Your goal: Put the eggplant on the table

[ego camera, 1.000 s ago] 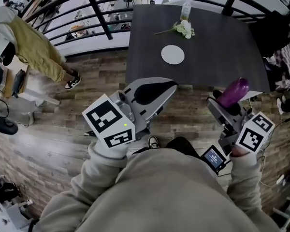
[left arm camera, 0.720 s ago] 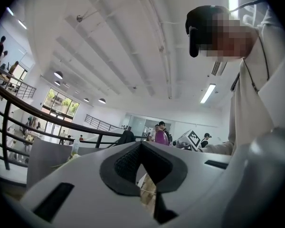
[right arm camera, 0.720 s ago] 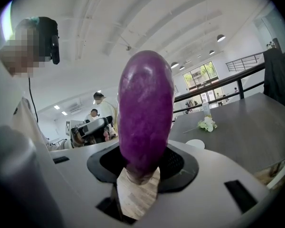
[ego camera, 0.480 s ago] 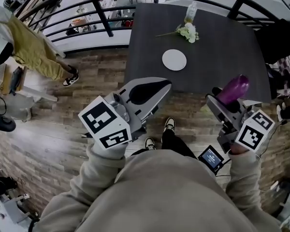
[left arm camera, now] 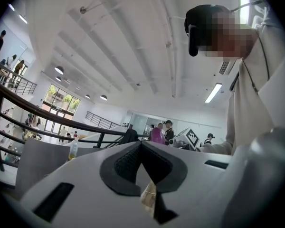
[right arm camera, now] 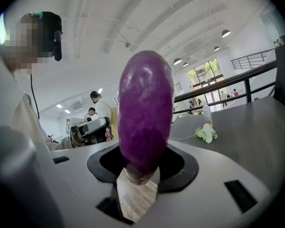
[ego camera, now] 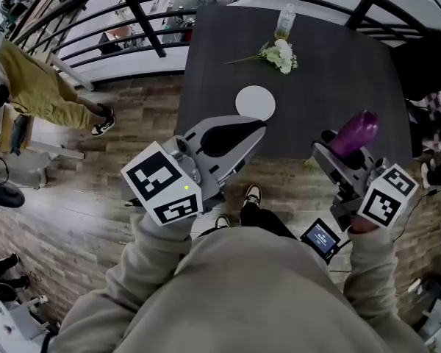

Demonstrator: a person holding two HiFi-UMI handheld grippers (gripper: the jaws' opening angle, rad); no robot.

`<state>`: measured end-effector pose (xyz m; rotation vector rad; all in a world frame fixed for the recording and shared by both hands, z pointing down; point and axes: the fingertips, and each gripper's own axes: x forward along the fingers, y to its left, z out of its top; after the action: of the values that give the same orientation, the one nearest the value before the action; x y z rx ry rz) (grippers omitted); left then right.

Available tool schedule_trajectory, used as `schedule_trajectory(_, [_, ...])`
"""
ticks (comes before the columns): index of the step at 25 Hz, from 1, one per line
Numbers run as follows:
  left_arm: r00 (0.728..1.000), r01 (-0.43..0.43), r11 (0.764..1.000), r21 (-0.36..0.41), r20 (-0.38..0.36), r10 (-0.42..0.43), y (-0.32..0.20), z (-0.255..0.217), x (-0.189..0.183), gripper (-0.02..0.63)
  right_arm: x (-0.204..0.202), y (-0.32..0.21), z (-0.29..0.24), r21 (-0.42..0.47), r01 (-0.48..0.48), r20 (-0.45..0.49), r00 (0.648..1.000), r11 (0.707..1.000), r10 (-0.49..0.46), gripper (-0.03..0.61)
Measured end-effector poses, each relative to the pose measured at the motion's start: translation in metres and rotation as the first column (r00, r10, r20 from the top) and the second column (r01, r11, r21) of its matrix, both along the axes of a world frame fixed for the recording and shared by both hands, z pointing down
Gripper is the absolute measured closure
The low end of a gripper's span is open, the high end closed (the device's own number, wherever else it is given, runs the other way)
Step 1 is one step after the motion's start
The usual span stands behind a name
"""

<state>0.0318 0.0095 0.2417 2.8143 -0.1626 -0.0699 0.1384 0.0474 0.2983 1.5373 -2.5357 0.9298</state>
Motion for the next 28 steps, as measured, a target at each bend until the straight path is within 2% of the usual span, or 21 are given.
schedule_trajectory(4, [1.0, -0.005, 1.0, 0.015, 0.009, 0.005, -0.029, -0.005, 0.034, 0.607, 0.034, -0.032, -0.002, 0.008, 0.004, 0.008, 1.0, 1.0, -0.004, 0.394])
schedule_trajectory(14, [1.0, 0.016, 0.999, 0.044, 0.019, -0.016, -0.063, -0.017, 0.067, 0.607, 0.067, -0.071, -0.013, 0.043, 0.036, 0.013, 0.999, 0.998, -0.036, 0.394])
schedule_trajectory(21, [1.0, 0.022, 0.999, 0.03, 0.009, -0.022, -0.078, -0.019, 0.093, 0.607, 0.095, -0.082, -0.014, 0.049, 0.027, 0.026, 0.999, 0.998, -0.028, 0.394])
schedule_trajectory(28, [0.998, 0.037, 0.998, 0.043, 0.045, -0.039, -0.089, -0.019, 0.09, 0.607, 0.099, -0.087, -0.006, 0.056, 0.017, 0.082, 0.996, 0.998, -0.021, 0.394])
